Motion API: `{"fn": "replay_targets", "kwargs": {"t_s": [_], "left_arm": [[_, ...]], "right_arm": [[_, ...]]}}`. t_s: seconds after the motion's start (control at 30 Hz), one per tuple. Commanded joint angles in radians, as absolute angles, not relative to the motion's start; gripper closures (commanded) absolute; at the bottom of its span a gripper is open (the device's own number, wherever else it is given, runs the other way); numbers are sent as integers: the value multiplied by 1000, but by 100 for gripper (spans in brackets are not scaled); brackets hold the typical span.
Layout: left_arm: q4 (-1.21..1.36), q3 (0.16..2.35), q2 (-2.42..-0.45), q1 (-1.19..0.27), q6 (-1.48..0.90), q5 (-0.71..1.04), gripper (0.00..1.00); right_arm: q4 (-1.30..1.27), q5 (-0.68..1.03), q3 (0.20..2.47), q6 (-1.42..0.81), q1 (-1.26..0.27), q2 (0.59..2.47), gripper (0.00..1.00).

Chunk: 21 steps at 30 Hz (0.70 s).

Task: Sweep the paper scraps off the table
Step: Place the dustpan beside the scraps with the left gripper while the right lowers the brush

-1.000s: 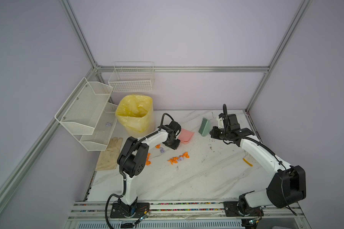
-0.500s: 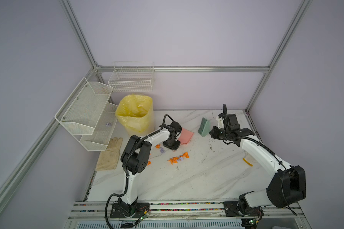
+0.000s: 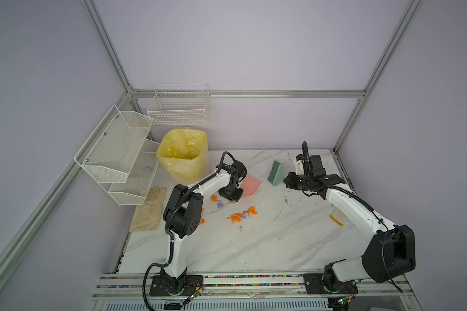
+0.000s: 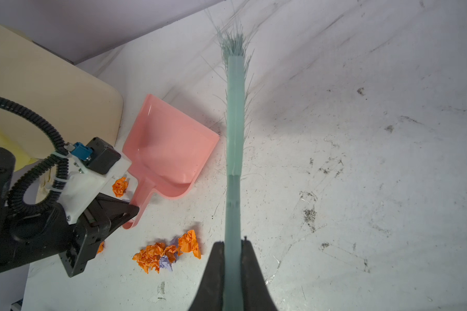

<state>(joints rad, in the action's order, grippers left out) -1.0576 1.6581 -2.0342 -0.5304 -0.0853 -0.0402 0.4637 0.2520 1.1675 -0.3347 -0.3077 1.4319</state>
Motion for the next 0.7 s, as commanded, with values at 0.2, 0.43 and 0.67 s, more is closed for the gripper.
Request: {"fn": "replay_targets", "kwargs": {"t_s": [0.2, 0.43, 0.67], "left_arm": [[-1249, 1767, -1864, -467, -42, -89, 100], [-1325, 1680, -1730, -448, -32, -115, 100], [-1359, 1545, -1603, -446, -87, -31, 100]], "right_arm": [[500, 345, 1110, -318, -306, 1382, 100], [528, 325, 1115, -313, -307, 1351, 100], [524, 334, 1126, -308, -309, 1366, 100]]}}
